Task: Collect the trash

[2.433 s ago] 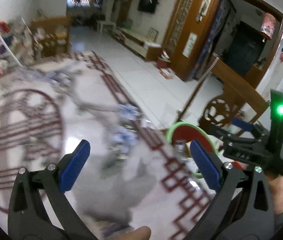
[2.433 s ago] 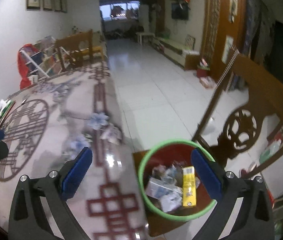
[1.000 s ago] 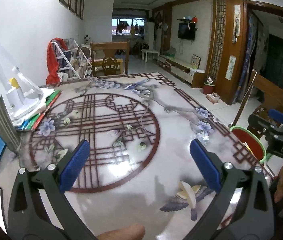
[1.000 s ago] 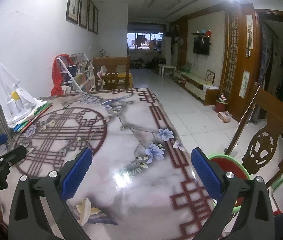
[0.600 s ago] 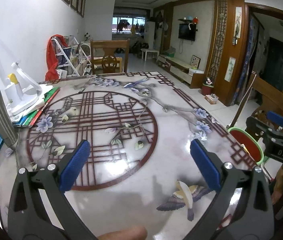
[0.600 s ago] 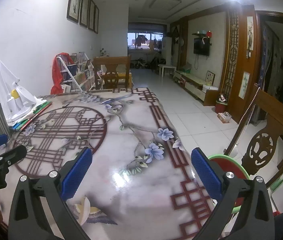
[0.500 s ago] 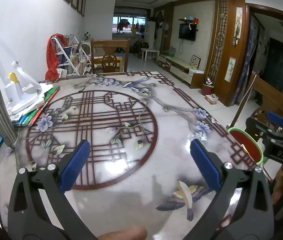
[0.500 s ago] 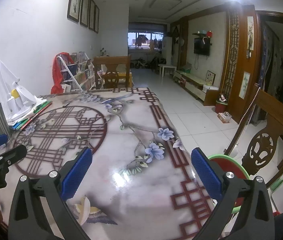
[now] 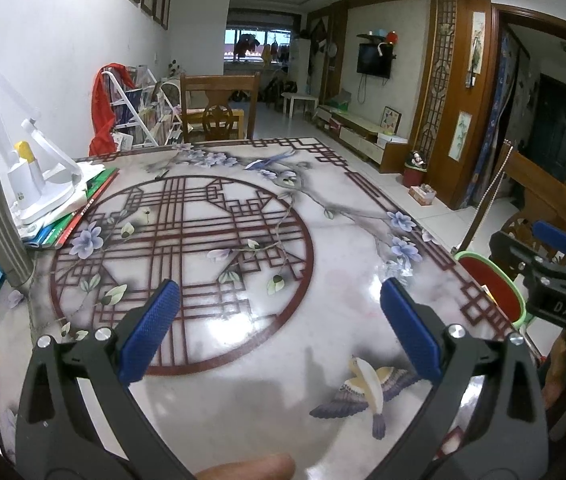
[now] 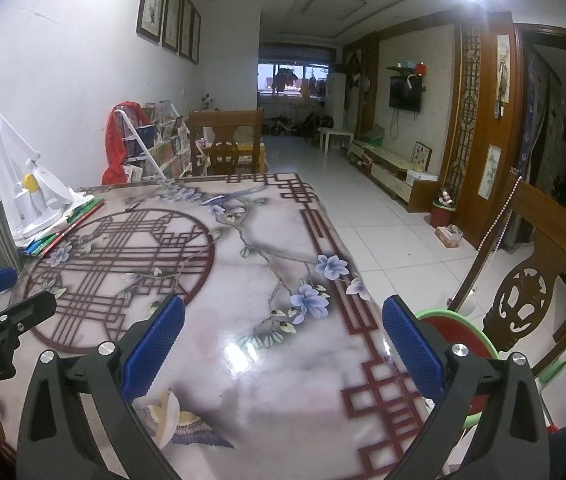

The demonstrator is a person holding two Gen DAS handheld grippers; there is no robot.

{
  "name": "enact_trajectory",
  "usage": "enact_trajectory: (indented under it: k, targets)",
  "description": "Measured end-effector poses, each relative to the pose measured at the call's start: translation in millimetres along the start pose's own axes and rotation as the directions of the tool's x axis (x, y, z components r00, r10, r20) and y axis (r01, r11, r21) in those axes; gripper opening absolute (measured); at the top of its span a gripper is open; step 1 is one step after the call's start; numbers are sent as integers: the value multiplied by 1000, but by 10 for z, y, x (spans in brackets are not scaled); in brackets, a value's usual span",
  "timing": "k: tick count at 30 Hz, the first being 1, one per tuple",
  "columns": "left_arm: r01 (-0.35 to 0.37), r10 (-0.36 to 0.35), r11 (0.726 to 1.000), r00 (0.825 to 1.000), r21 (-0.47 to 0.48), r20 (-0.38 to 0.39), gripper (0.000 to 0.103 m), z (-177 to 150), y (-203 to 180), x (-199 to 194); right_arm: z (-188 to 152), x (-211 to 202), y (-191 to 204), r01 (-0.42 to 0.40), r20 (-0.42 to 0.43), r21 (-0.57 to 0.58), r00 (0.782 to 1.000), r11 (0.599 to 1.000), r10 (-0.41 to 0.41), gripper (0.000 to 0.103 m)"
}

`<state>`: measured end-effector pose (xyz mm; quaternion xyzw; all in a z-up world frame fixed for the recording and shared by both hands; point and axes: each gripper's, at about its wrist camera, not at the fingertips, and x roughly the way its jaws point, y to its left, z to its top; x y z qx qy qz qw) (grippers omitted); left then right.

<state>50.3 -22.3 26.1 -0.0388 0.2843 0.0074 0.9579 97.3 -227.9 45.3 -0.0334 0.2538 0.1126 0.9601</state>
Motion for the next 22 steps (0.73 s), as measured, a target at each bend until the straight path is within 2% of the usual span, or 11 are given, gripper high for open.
enact_trajectory:
  k: [11, 22]
  targets:
    - [11, -11, 1000, 1000, -3, 10, 98, 2, 5, -17, -49, 7, -55, -6, -15, -4, 1000, 1000, 6, 96]
    - [-45, 45, 999, 999, -6, 13, 98, -12, 25, -16, -57, 20, -59, -8, -18, -8, 1000, 1000, 8, 96]
